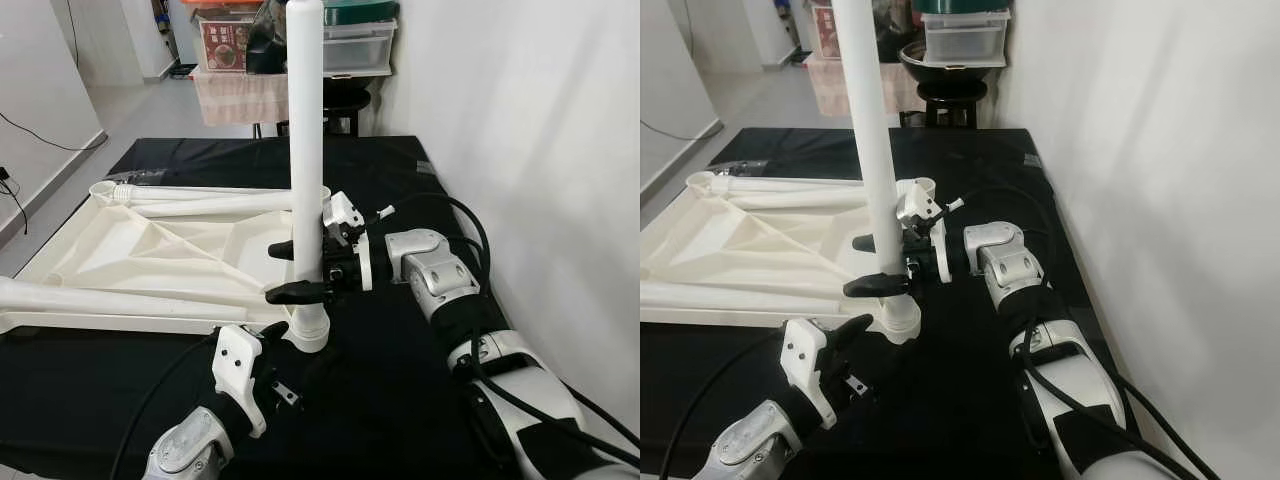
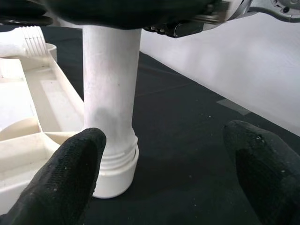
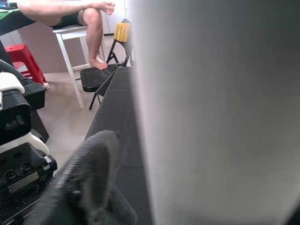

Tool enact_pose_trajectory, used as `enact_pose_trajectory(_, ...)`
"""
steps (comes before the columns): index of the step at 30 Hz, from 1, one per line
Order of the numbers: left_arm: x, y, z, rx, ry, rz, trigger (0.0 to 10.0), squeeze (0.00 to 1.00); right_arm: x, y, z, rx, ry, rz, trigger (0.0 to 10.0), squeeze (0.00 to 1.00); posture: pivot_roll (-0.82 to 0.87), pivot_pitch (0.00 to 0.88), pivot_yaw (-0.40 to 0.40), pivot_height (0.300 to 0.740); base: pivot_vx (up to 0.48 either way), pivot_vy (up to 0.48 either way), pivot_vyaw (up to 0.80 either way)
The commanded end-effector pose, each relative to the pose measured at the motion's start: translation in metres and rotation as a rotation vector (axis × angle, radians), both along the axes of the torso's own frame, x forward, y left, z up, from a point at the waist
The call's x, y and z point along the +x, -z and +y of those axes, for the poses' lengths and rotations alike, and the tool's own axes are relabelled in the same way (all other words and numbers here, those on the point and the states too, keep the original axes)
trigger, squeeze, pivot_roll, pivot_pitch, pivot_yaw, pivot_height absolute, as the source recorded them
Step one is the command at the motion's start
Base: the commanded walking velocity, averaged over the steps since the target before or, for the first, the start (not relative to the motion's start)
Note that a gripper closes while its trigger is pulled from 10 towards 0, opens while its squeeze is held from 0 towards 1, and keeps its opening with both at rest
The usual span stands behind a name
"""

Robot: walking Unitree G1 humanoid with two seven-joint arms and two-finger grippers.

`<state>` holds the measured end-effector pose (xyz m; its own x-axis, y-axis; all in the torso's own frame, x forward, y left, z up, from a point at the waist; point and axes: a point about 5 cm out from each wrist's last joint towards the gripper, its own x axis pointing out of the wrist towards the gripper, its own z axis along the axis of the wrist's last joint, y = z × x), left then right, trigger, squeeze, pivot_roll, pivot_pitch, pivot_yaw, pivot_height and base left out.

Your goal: Building children table

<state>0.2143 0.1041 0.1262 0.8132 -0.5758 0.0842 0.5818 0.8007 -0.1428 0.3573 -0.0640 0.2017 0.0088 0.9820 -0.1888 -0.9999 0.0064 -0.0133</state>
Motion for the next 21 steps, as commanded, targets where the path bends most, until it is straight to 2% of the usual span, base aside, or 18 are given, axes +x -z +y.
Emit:
enact_pose_trajectory(1, 0.0, 0.002, 0.0, 0.003, 0.001, 0.007, 10.0, 0.0, -0.003, 0.003, 0.009, -0.014, -0.05, 0.016, 0.0, 0.0, -0.01, 0.0, -0.013, 0.74, 0.0, 0.0, 0.0)
enact_pose_trajectory(8, -0.001, 0.002, -0.001, 0.0, 0.003, 0.008, 10.0, 0.0, -0.005, 0.005, 0.003, 0.02, -0.052, 0.021, 0.0, 0.0, -0.02, 0.0, -0.01, 0.74, 0.0, 0.0, 0.0)
enact_pose_trajectory(10, -0.001, 0.001, -0.001, -0.003, 0.004, 0.007, 10.0, 0.0, -0.004, 0.011, -0.007, 0.027, 0.022, 0.02, 0.0, 0.0, -0.02, 0.0, -0.005, 0.74, 0.0, 0.0, 0.0)
enact_pose_trajectory(13, -0.001, 0.001, -0.001, -0.003, 0.004, 0.007, 10.0, 0.0, -0.004, 0.011, -0.007, 0.027, 0.022, 0.02, 0.0, 0.0, -0.02, 0.0, -0.005, 0.74, 0.0, 0.0, 0.0)
enact_pose_trajectory(14, -0.002, 0.0, -0.001, -0.005, 0.005, 0.007, 10.0, 0.0, -0.004, 0.022, -0.011, -0.006, 0.137, 0.019, 0.0, 0.0, -0.02, 0.0, -0.009, 0.74, 0.0, 0.0, 0.0)
enact_pose_trajectory(16, -0.002, 0.0, -0.001, -0.005, 0.005, 0.007, 10.0, 0.0, -0.004, 0.022, -0.011, -0.006, 0.137, 0.019, 0.0, 0.0, -0.02, 0.0, -0.009, 0.74, 0.0, 0.0, 0.0)
enact_pose_trajectory(17, -0.003, 0.0, 0.0, -0.005, 0.005, 0.008, 10.0, 0.0, -0.002, 0.038, -0.007, -0.002, 0.437, 0.039, 0.0, 0.0, -0.03, 0.007, -0.018, 0.74, 0.0, 0.0, 0.0)
enact_pose_trajectory(18, -0.003, 0.0, 0.0, -0.005, 0.005, 0.008, 10.0, 0.0, -0.002, 0.038, -0.007, -0.002, 0.437, 0.039, 0.0, 0.0, -0.03, 0.007, -0.018, 0.74, 0.0, 0.0, 0.0)
enact_pose_trajectory(19, -0.004, -0.001, 0.002, -0.006, 0.004, 0.008, 10.0, 0.0, -0.023, 0.066, 0.0, -0.055, 0.627, 0.055, 0.0, 0.0, -0.05, 0.03, 0.008, 0.74, 0.0, 0.0, 0.0)
enact_pose_trajectory(20, -0.004, -0.001, 0.004, -0.008, 0.004, 0.012, 10.0, 0.0, -0.03, 0.072, -0.003, -0.07, 0.781, 0.049, 0.0, 0.0, -0.06, 0.017, 0.025, 0.74, 0.0, 0.0, 0.0)
enact_pose_trajectory(21, -0.004, -0.001, 0.004, -0.008, 0.004, 0.012, 10.0, 0.0, -0.03, 0.072, -0.003, -0.07, 0.781, 0.049, 0.0, 0.0, -0.06, 0.017, 0.025, 0.74, 0.0, 0.0, 0.0)
